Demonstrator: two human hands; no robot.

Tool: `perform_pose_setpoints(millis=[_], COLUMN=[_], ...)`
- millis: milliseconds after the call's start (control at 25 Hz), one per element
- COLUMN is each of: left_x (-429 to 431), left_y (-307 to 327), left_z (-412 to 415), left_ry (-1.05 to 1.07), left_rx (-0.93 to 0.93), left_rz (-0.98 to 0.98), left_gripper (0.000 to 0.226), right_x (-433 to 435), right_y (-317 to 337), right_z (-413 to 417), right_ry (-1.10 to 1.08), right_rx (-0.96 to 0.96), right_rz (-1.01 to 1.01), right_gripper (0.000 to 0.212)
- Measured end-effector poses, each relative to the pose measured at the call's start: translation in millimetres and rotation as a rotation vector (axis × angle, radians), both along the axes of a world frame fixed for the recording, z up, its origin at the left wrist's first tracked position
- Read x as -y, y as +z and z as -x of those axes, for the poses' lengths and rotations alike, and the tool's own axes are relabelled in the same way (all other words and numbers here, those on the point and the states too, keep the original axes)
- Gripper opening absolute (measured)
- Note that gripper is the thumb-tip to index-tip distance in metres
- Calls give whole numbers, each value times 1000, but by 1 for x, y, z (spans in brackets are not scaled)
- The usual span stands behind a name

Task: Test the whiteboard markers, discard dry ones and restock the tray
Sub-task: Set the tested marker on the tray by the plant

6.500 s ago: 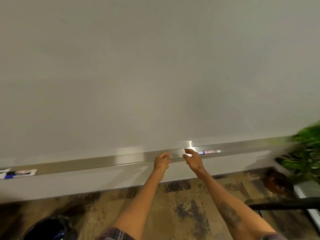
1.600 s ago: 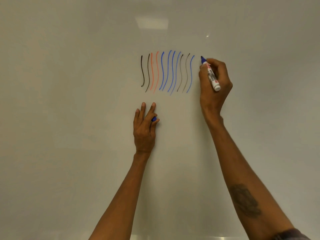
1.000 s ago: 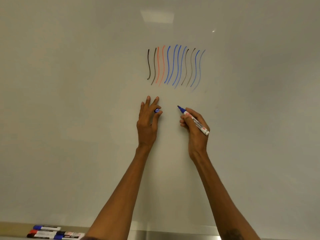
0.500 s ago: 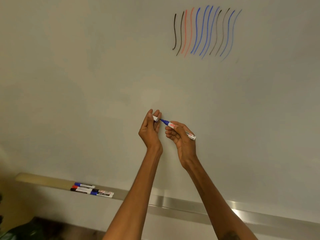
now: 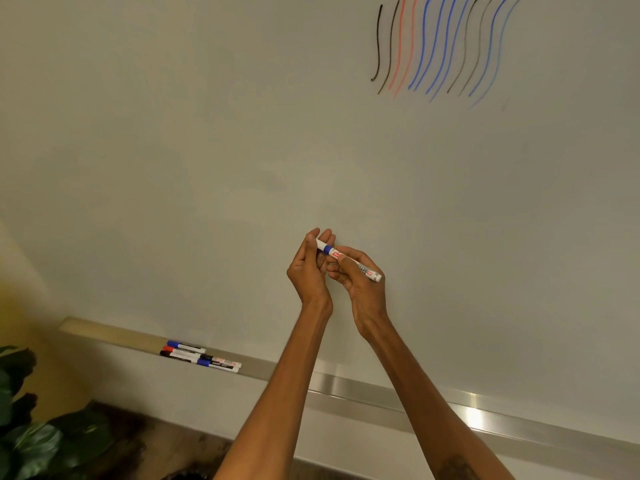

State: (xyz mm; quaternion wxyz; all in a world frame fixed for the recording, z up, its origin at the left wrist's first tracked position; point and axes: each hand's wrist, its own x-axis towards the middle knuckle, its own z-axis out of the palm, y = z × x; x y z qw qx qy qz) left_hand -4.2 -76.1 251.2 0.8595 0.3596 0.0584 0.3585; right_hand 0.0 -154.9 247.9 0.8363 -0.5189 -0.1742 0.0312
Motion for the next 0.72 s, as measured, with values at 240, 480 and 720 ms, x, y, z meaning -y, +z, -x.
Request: perform_pose_setpoints(millis=[240,480,720], left_x=[-9,-38,-85], left_y=[-17,-46,-85], left_z=[11,24,42], left_ry=[33,66,209], left_rx=[-28,-129,-287], left_rz=[-16,-113,-28], left_gripper=[26,30,29], right_x=[-13,-31,-56], right_y=[-12,-37,-84], right_z=[9,14,24], right_ry=[-17,102,177], right_rx=[-34,-108,-182], right_rz=[-12,-1,132], right_gripper=[12,14,23])
